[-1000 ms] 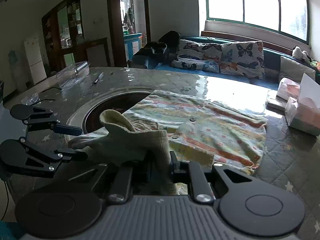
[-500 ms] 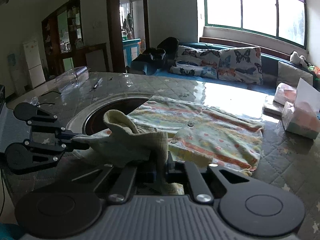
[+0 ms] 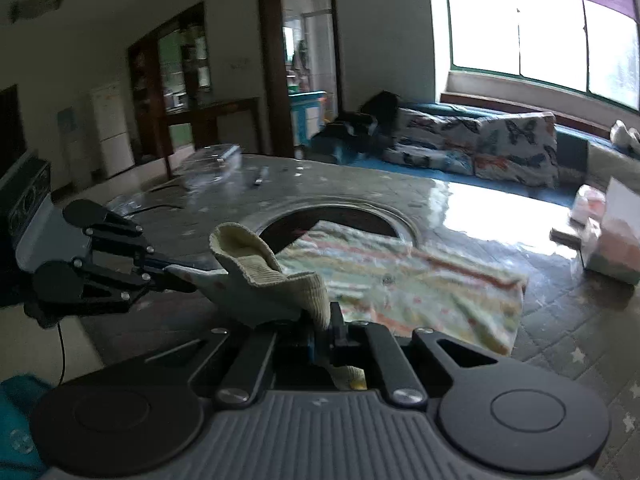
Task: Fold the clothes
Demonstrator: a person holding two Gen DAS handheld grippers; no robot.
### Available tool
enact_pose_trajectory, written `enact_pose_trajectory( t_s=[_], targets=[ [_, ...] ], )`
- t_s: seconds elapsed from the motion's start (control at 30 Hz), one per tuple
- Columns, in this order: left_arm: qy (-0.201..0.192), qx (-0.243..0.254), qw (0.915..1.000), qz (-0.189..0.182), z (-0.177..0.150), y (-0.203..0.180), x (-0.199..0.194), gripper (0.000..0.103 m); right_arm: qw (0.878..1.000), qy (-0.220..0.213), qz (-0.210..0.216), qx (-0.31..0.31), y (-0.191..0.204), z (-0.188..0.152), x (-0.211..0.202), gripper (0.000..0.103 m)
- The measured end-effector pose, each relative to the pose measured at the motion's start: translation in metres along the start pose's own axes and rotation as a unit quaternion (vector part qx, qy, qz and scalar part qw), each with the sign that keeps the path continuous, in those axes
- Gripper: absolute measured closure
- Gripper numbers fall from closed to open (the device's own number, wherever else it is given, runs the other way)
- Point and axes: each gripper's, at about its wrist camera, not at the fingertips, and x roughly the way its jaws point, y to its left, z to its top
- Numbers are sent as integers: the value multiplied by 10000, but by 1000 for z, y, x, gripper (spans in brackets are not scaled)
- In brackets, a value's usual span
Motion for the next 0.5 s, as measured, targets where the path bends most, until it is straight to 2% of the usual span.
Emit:
enact_pose_trajectory(
  t_s=[0.17,0.33,0.5],
  targets=[
    [112,-254,9996,-96,-3,0,-21,95,9996,67,218,-146,15,5,-9,98],
    [143,-597,9981,-90,5,19,-6,95,9996,166,203,-87,1,23,9,98],
    [110,-985,9951,-72,23,52,18,95,9996,236,120,-73,-24,59,38,99]
  ],
)
